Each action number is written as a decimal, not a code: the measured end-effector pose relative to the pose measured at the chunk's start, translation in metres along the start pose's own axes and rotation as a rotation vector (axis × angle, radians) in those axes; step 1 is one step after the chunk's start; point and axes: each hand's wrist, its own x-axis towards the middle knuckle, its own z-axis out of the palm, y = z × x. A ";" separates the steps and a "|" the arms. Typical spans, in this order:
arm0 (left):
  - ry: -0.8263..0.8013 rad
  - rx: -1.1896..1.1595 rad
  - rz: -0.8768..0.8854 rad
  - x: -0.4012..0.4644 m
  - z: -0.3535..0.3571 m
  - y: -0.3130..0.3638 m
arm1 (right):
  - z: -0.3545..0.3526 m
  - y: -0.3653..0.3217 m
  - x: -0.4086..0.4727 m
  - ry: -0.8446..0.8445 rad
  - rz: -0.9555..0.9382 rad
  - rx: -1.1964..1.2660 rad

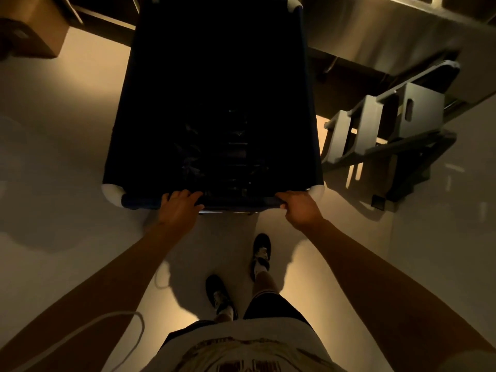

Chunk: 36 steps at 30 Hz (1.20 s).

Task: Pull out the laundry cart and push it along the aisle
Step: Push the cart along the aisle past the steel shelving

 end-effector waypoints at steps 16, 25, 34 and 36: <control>0.195 -0.139 -0.232 0.036 -0.021 -0.014 | -0.075 0.045 0.127 -0.048 -0.138 -0.047; 0.220 -0.217 -0.330 0.065 -0.030 0.004 | -0.109 0.043 0.195 -0.024 -0.193 -0.077; 0.247 -0.170 -0.429 0.102 -0.042 0.015 | -0.139 0.034 0.263 -0.061 -0.182 -0.054; 0.274 -0.180 -0.446 0.115 -0.043 0.015 | -0.148 0.030 0.282 -0.073 -0.188 -0.068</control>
